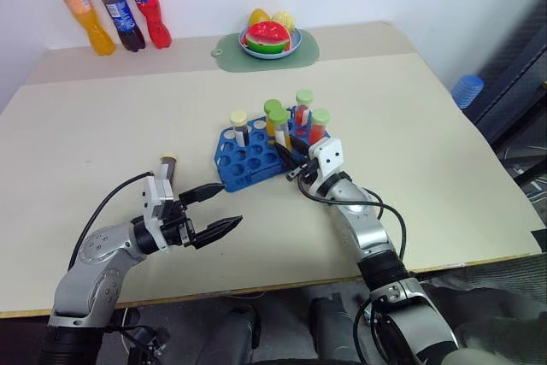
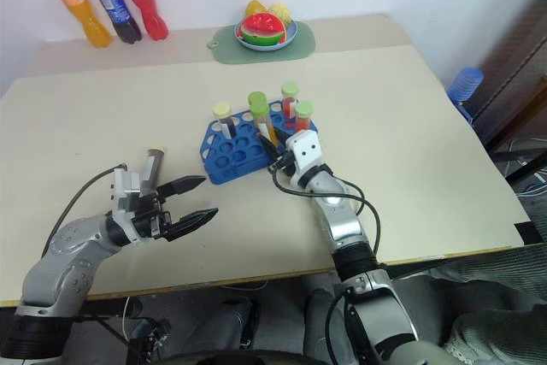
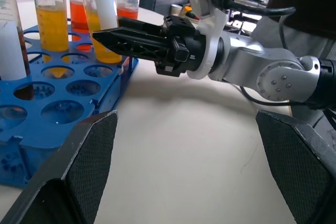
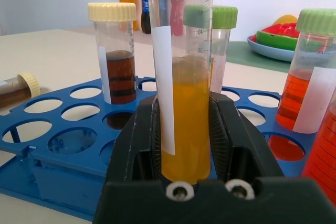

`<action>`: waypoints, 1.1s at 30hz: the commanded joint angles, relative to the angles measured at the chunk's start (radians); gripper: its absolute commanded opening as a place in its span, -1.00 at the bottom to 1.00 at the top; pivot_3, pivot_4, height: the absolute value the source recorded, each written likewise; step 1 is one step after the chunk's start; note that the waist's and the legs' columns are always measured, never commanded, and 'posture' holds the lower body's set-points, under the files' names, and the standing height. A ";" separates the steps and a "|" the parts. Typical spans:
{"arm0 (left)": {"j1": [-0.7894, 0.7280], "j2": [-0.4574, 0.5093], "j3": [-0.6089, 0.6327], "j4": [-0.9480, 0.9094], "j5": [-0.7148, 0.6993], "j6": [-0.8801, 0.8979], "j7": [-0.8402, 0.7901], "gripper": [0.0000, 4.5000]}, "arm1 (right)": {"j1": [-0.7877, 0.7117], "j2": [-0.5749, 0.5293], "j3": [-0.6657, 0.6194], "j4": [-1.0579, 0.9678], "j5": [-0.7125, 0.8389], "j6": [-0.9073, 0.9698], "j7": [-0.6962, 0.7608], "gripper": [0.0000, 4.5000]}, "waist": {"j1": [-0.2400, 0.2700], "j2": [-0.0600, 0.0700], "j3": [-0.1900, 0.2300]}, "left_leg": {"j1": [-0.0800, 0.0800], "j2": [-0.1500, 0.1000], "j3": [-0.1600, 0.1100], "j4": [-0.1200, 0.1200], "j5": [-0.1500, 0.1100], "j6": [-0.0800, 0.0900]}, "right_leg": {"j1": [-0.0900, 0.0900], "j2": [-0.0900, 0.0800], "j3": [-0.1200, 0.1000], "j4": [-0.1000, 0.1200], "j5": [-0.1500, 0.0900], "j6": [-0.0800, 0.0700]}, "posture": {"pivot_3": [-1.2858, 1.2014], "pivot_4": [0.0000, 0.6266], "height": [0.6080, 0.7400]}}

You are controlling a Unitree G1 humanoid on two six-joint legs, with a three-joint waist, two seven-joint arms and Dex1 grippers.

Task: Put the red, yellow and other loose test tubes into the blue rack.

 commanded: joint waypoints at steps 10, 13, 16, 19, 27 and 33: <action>-0.004 -0.030 0.074 -0.052 -0.066 0.029 0.105 0.93 | 0.095 -0.072 0.017 -0.201 -0.003 0.036 0.080 0.69 | 0.006 0.000 0.000 | -0.001 0.000 0.000 0.000 0.000 0.000 | 0.000 0.000 0.000 -0.001 0.000 0.000 | 0.03 -0.52 1.00; -0.022 -0.074 0.113 -0.075 -0.080 0.064 0.243 0.93 | 0.161 -0.134 0.025 -0.340 0.013 0.122 0.122 0.69 | 0.008 0.000 0.000 | -0.001 0.000 0.000 0.000 0.000 0.000 | 0.000 0.000 0.000 -0.001 0.000 0.000 | 0.03 -0.52 1.00; -0.034 -0.103 0.144 -0.108 -0.067 0.109 0.387 0.93 | 0.223 -0.191 0.016 -0.464 0.029 0.204 0.145 0.69 | 0.010 0.000 0.000 | -0.001 0.000 0.000 0.001 0.000 0.000 | 0.000 0.000 0.000 -0.001 0.000 0.000 | 0.03 -0.52 1.00; -0.050 -0.107 0.175 -0.169 -0.014 0.228 0.620 0.93 | 0.307 -0.282 -0.027 -0.591 0.056 0.288 0.179 0.69 | 0.010 0.000 0.000 | -0.001 0.000 0.000 0.001 -0.001 0.002 | 0.000 0.000 0.000 -0.001 0.000 0.000 | 0.03 -0.52 1.00; -0.307 -0.040 0.356 -0.194 -0.184 1.017 1.108 0.93 | 0.438 -0.532 -0.183 -0.865 0.269 0.443 0.356 0.69 | 0.014 -0.003 0.002 | -0.001 0.000 -0.001 0.002 -0.003 0.005 | 0.002 0.000 -0.001 -0.001 0.000 0.001 | 0.03 -0.52 1.00; -0.627 -0.027 0.416 0.045 -0.165 1.366 1.262 0.93 | 0.394 -0.574 -0.205 -0.913 0.336 0.496 0.379 0.69 | 0.012 -0.005 0.002 | 0.000 0.000 -0.002 0.003 -0.001 0.003 | 0.003 0.000 -0.002 -0.001 0.000 0.001 | 0.03 -0.52 1.00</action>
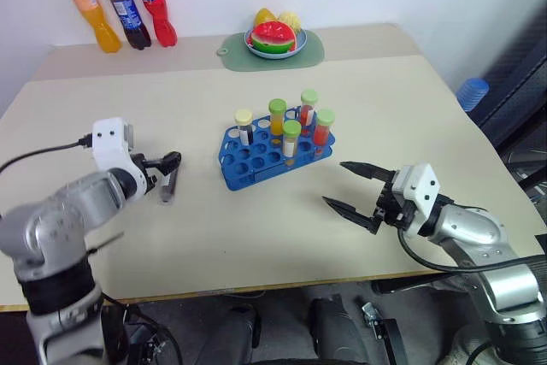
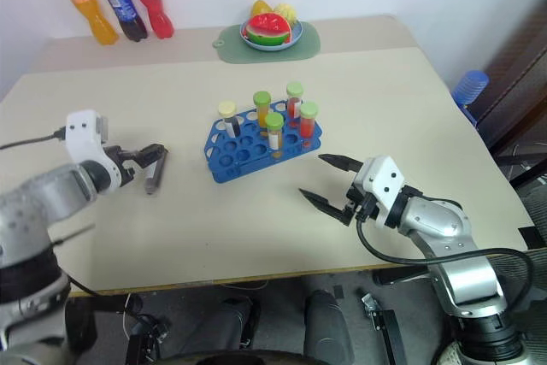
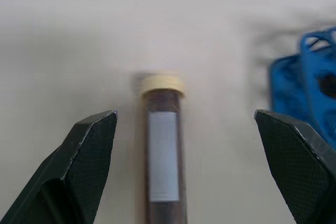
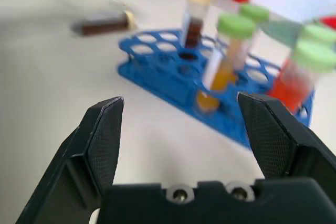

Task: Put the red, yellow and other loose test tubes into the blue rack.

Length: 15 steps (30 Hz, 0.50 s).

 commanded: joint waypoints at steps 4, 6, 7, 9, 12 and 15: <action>-0.157 0.114 -0.101 0.299 -0.083 0.088 0.138 0.93 | -0.030 -0.001 0.000 -0.009 0.001 -0.012 0.000 0.69 | -0.003 -0.001 0.000 | 0.000 0.000 0.000 -0.001 0.002 -0.003 | -0.002 0.000 0.000 0.000 0.000 0.000 | 0.03 -0.52 1.00; -0.195 0.136 -0.142 0.373 -0.136 0.088 0.171 0.93 | -0.030 0.002 0.002 -0.008 -0.002 -0.014 -0.003 0.69 | -0.001 -0.001 0.000 | -0.001 0.000 0.000 -0.001 0.002 -0.004 | -0.002 -0.001 0.000 0.000 0.000 0.000 | 0.03 -0.52 1.00; -0.220 0.137 -0.158 0.409 -0.146 0.088 0.188 0.93 | -0.031 0.002 0.003 -0.010 -0.003 -0.015 -0.004 0.69 | 0.002 -0.001 0.000 | -0.001 0.000 0.000 0.000 0.002 -0.004 | -0.002 -0.001 0.001 0.000 0.000 0.000 | 0.03 -0.52 1.00; -0.286 0.127 -0.186 0.516 -0.139 0.088 0.230 0.93 | -0.033 0.005 0.008 -0.010 -0.007 -0.015 -0.008 0.69 | 0.009 -0.002 0.000 | -0.001 -0.001 0.000 0.000 0.002 -0.004 | -0.002 -0.001 0.000 0.000 0.000 0.000 | 0.03 -0.52 1.00; -0.361 0.125 -0.241 0.661 -0.132 0.088 0.257 0.93 | -0.033 0.008 0.016 -0.018 -0.012 -0.012 -0.016 0.69 | 0.019 -0.002 0.000 | -0.001 -0.001 0.000 0.001 0.002 -0.004 | -0.002 -0.001 0.000 0.000 0.000 0.000 | 0.03 -0.52 1.00; -0.395 0.124 -0.288 0.738 -0.118 0.088 0.268 0.69 | -0.033 0.010 0.023 -0.026 -0.018 -0.009 -0.025 0.71 | 0.018 -0.002 0.000 | -0.001 -0.001 0.000 0.000 0.002 -0.004 | -0.002 -0.001 0.001 0.000 0.000 0.000 | 0.03 -0.52 1.00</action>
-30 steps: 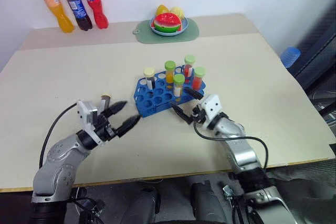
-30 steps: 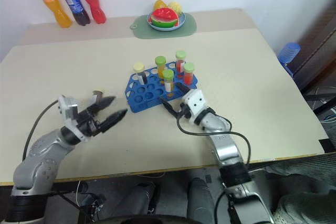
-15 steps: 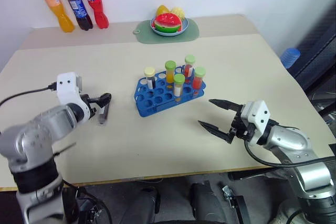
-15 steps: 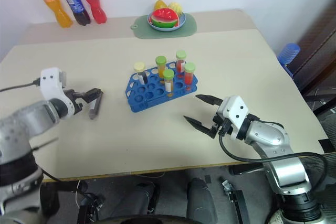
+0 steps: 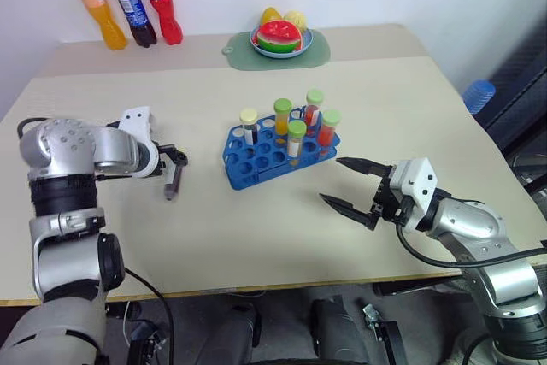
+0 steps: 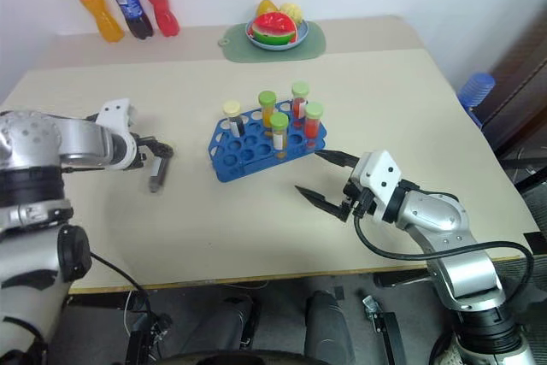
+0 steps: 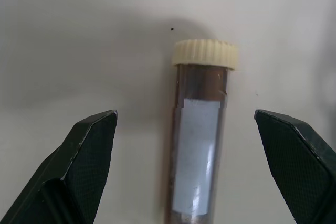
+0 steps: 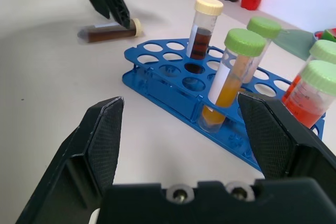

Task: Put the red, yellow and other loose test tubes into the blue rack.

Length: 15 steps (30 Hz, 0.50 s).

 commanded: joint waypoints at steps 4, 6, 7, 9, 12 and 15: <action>-0.026 0.020 -0.074 0.082 -0.012 0.008 0.036 -0.06 | -0.004 0.007 0.003 -0.045 -0.005 -0.011 -0.026 0.71 | -0.002 0.000 0.000 | 0.000 0.000 0.000 0.000 0.000 0.000 | -0.001 0.000 0.000 0.001 0.000 0.000 | 0.03 -0.52 1.00; -0.022 0.023 -0.079 0.097 -0.036 0.008 0.047 -0.54 | -0.001 0.008 0.006 -0.043 -0.009 -0.012 -0.032 0.71 | -0.001 0.000 0.000 | 0.000 0.000 0.000 0.000 0.000 0.000 | -0.001 0.000 0.001 0.001 0.000 0.000 | 0.03 -0.52 1.00; -0.019 0.023 -0.079 0.099 -0.052 0.008 0.055 -0.65 | -0.001 0.008 0.008 -0.041 -0.012 -0.013 -0.034 0.71 | -0.001 0.000 0.000 | 0.000 0.000 0.000 0.000 0.000 0.000 | -0.001 0.000 0.001 0.001 0.000 0.000 | 0.03 -0.52 1.00; 0.011 0.040 -0.072 0.032 -0.148 0.008 0.053 -0.66 | 0.000 0.009 0.011 -0.038 -0.015 -0.016 -0.039 0.71 | -0.001 0.000 0.000 | 0.000 0.000 0.000 0.000 0.000 0.000 | -0.001 0.000 0.001 0.001 0.000 0.000 | 0.03 -0.52 1.00; 0.092 0.088 -0.053 -0.164 -0.346 0.008 -0.070 -0.66 | -0.002 0.014 0.008 -0.030 -0.017 -0.019 -0.045 0.71 | -0.005 0.000 0.000 | -0.001 0.000 0.000 0.000 0.000 0.000 | -0.002 0.000 0.001 0.001 0.000 0.000 | 0.03 -0.52 1.00; 0.203 0.137 -0.013 -0.425 -0.377 -0.020 -0.218 -0.66 | -0.009 0.019 0.009 -0.020 -0.021 -0.022 -0.052 0.71 | -0.006 0.000 0.000 | -0.002 0.000 0.001 0.000 0.000 0.000 | -0.003 0.000 0.001 0.002 0.000 0.000 | 0.03 -0.52 1.00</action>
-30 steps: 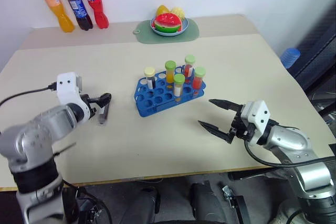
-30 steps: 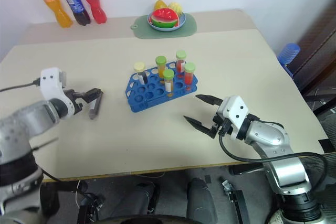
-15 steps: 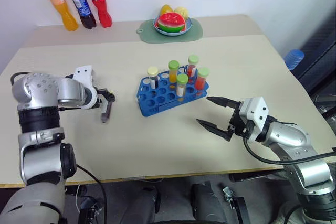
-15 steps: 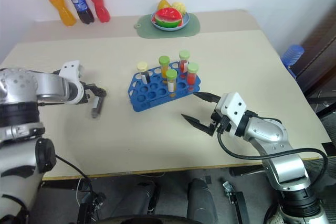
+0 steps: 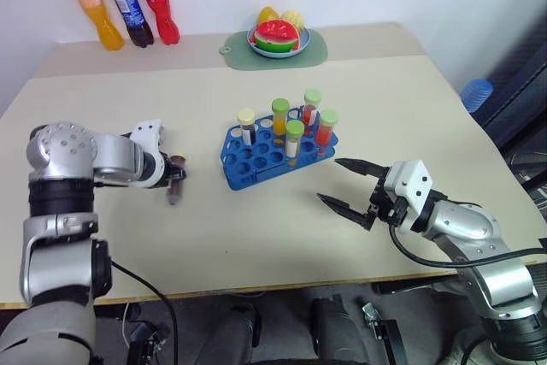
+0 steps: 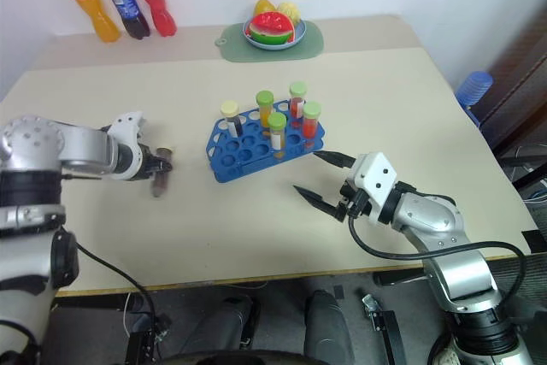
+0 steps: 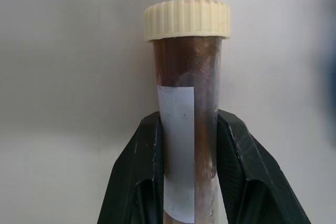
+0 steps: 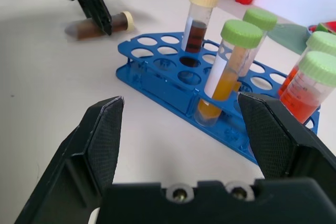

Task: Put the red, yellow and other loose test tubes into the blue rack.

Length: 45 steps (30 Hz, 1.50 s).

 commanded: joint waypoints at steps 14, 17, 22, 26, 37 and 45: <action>0.348 -0.126 -0.185 -0.683 0.652 -1.154 -0.838 -0.66 | -0.004 0.019 -0.028 -0.050 0.014 -0.002 -0.027 0.71 | 0.008 0.001 0.000 | 0.003 0.001 0.004 0.000 -0.001 0.003 | 0.007 0.000 -0.001 -0.006 0.001 -0.002 | 0.03 -0.52 1.00; 0.386 -0.218 -0.269 -0.588 0.831 -1.404 -0.844 -0.66 | -0.003 0.011 -0.051 -0.071 0.029 0.016 -0.034 0.71 | 0.006 0.001 0.000 | 0.003 0.001 0.004 0.000 -0.001 0.003 | 0.007 0.000 0.000 -0.007 0.001 -0.002 | 0.03 -0.52 1.00; 0.450 -0.336 -0.331 -0.413 0.993 -1.635 -0.818 -0.66 | 0.021 -0.006 -0.084 -0.097 0.034 0.036 -0.035 0.71 | 0.007 0.001 0.000 | 0.002 0.001 0.004 0.000 -0.002 0.004 | 0.006 0.000 0.000 -0.008 0.001 -0.001 | 0.03 -0.52 1.00; 0.462 -0.386 -0.341 -0.315 1.051 -1.725 -0.809 -0.66 | 0.035 -0.017 -0.103 -0.112 0.043 0.051 -0.039 0.71 | 0.008 0.001 0.000 | 0.002 0.001 0.003 0.001 -0.003 0.005 | 0.006 0.000 0.000 -0.008 0.001 -0.001 | 0.03 -0.52 1.00; 0.443 -0.493 -0.359 -0.094 1.122 -1.859 -0.802 -0.66 | 0.081 -0.020 -0.128 -0.140 0.047 0.071 -0.054 0.71 | 0.008 0.001 -0.001 | 0.003 0.000 0.003 0.002 -0.002 0.005 | 0.007 0.000 0.000 -0.007 0.002 0.001 | 0.03 -0.52 1.00; 0.403 -0.535 -0.331 0.031 1.127 -1.890 -0.790 -0.66 | 0.087 -0.017 -0.132 -0.147 0.043 0.073 -0.070 0.71 | 0.010 0.000 -0.002 | 0.003 0.000 0.003 0.002 -0.003 0.005 | 0.008 0.000 0.000 -0.007 0.002 0.001 | 0.03 -0.52 1.00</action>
